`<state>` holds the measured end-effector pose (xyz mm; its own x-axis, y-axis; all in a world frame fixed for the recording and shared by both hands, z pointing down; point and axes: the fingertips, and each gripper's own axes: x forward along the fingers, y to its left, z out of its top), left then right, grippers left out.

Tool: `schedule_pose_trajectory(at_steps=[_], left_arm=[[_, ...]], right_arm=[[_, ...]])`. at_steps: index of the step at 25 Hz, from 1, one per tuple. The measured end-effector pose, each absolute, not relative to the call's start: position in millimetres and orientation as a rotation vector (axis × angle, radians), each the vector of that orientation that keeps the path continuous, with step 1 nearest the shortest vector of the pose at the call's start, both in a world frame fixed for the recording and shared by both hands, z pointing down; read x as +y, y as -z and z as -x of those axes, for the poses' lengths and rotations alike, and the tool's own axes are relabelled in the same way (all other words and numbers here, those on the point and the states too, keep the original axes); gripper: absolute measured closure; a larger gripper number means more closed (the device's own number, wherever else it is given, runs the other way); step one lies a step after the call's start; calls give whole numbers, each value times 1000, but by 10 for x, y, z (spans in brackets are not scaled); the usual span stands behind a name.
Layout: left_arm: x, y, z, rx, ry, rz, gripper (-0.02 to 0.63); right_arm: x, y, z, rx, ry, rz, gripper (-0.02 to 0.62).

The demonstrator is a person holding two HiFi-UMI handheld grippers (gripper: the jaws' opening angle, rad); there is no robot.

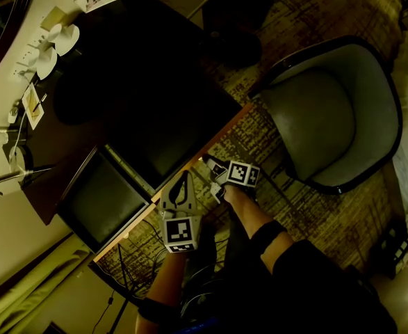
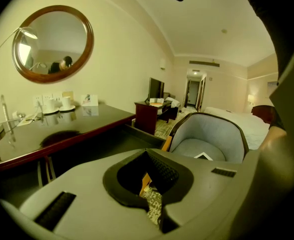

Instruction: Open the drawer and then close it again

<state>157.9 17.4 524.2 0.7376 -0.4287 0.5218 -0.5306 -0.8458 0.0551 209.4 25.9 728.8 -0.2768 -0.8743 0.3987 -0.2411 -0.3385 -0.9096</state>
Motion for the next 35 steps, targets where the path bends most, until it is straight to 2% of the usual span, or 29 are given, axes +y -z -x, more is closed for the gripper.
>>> schedule_pose_trajectory(at_steps=[3,8,11,15,17,24,35], left_arm=[[168,-5171,-1606,-787,-741,-2719,604],[173,-5000,-1575,-776,-707,-2778,604],[210,-4780,-1471,-779,-697,-2774,604],[242,-4455,-1330,-783,-658,-2792,604],[282,-4316,-1195,-802,-629,-2787,604],[187,-3733,-667,-974,-508,-2739,604],[190,-3273,219,-1202,-471,-2718,604]], right_arm=[[271,-7274,-2102,1433,1659,1502,522],[328,-7223,-2104,1584,1717,1633,455],[427,-6983,-2116,1655,1726,1650,454],[475,-6435,-2243,1774,1637,1739,469],[487,-6070,-2249,1841,1570,1760,509],[254,-4562,-2152,2138,1199,1780,590],[303,-3331,-1233,2708,579,1870,595]])
